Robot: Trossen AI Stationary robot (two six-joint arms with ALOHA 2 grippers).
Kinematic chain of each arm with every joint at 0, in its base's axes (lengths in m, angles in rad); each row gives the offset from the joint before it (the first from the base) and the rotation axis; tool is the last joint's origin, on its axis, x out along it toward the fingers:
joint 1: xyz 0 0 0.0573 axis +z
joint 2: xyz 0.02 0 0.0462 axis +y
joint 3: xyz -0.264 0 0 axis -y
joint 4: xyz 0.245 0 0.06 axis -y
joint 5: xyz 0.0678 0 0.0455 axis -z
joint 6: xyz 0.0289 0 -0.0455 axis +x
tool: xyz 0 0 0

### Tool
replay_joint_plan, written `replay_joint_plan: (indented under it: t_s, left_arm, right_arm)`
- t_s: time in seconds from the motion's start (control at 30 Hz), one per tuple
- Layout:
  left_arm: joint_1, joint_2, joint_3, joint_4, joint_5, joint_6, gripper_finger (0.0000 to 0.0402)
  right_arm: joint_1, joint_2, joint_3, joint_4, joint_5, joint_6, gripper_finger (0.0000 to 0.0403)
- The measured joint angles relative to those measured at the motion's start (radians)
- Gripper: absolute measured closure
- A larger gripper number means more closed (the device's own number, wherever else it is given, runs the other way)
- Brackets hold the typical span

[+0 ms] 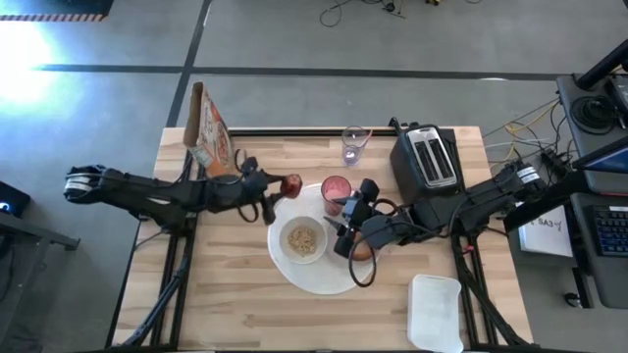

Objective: Arrange a breakfast setting
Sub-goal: Put the apple on the white placemat to the top left of the red cup

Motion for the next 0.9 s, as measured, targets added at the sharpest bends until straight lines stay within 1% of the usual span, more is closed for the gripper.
replay_joint_plan:
  t_s: [0.13,0.27,0.5,0.6,0.7,0.9]
  left_arm:
    - [0.057,0.051,0.000,-0.046,0.000,-0.023,0.0247]
    - [0.083,0.132,0.000,-0.050,0.001,-0.025,0.0247]
    - [0.088,0.264,0.015,-0.049,0.010,-0.061,0.0247]
    - [0.088,0.305,0.039,-0.046,0.015,-0.067,0.0247]
    - [0.089,0.347,0.055,-0.046,0.045,-0.068,0.0247]
    - [0.090,0.412,0.062,-0.051,0.048,-0.098,0.0247]
  right_arm:
    - [0.000,0.000,0.000,-0.015,0.000,0.024,0.0186]
    - [0.000,0.000,-0.002,-0.018,0.000,0.027,0.0186]
    - [0.000,0.000,-0.004,-0.039,0.000,0.043,0.0186]
    - [0.000,0.000,-0.006,-0.039,0.000,0.043,0.0186]
    - [0.000,0.000,-0.011,-0.039,0.000,0.042,0.0186]
    - [0.000,0.000,-0.028,-0.043,0.000,0.071,0.0186]
